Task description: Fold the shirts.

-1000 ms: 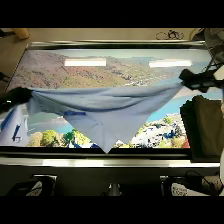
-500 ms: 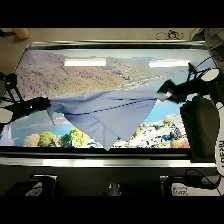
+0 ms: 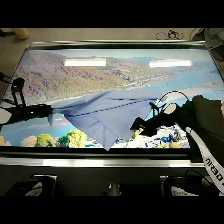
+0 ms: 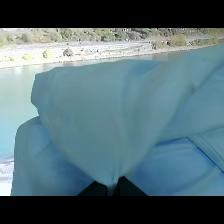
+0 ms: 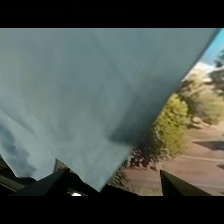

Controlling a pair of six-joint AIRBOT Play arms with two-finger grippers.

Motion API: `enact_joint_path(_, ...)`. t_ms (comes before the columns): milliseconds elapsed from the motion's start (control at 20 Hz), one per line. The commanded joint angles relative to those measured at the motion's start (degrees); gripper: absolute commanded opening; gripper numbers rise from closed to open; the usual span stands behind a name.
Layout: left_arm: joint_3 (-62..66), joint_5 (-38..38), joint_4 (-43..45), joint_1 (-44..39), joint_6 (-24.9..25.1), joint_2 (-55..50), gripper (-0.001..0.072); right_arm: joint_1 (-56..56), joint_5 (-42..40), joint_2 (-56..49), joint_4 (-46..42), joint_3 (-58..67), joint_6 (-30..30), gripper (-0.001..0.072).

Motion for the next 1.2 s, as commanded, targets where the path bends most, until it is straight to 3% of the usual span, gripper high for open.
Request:
enact_joint_path(0, 0.07, -1.14, 0.0, 0.09, 0.2, 1.97, 0.0039, 5.6, -8.35, -1.38, 6.54, -2.54, 2.12, 0.0573)
enact_joint_path(100, 0.13, -1.16, -0.04, 0.07, 0.17, 3.02, 0.0039, 8.11, -12.11, -2.1, 9.11, -2.54, 2.29, 0.0566)
enact_joint_path(150, 0.46, -1.49, -0.04, 0.07, 0.17, 3.45, 0.0039, 8.66, -12.52, -2.14, 10.14, -2.51, 2.25, 0.0379)
enact_joint_path(200, 0.94, -1.53, -0.04, 0.09, 0.17, 3.74, 0.0039, 8.55, -12.15, -2.1, 10.4, -2.16, 2.25, 0.0057)
enact_joint_path(250, 1.99, -1.62, -0.02, 0.09, 0.17, 3.96, 0.0039, 7.67, -10.71, -1.79, 10.19, -0.94, 0.98, 0.0027)
enact_joint_path(350, 8.24, -2.67, 0.17, 0.09, 0.2, 4.68, 0.0038, 3.56, -3.61, 2.14, 7.08, 5.92, -4.87, 0.0026)
enact_joint_path(500, 27.34, -2.95, 3.08, 0.09, 0.2, 6.38, 0.0038, -4.63, 1.66, 15.56, -3.21, 25.33, -7.1, 0.0026)
enact_joint_path(650, 54.03, -3.02, 3.87, 0.07, 0.17, 7.19, 0.0038, -9.49, -5.14, 30.71, -14.27, 46.38, -8.48, 0.0026)
enact_joint_path(800, 71.36, -1.86, 4.07, 0.07, 0.13, 8.26, 0.0038, -9.49, -14.93, 42.23, -23.06, 53.31, -5.07, 0.0026)
enact_joint_path(950, 74.51, 0.17, 5.46, 0.09, -1.44, 9.44, 0.0037, -9.49, -12.92, 45.99, -31.39, 53.31, 3.04, 0.0027)
enact_joint_path(1050, 73.44, -0.35, 12.74, 0.09, -4.92, 9.27, 0.0037, -9.49, -9.09, 45.03, -34.45, 53.31, 3.65, 0.0027)
enact_joint_path(1150, 70.47, -1.27, 18.38, 0.09, -5.27, 8.81, 0.0037, -9.46, -5.07, 42.71, -37.4, 53.31, 3.63, 0.0027)
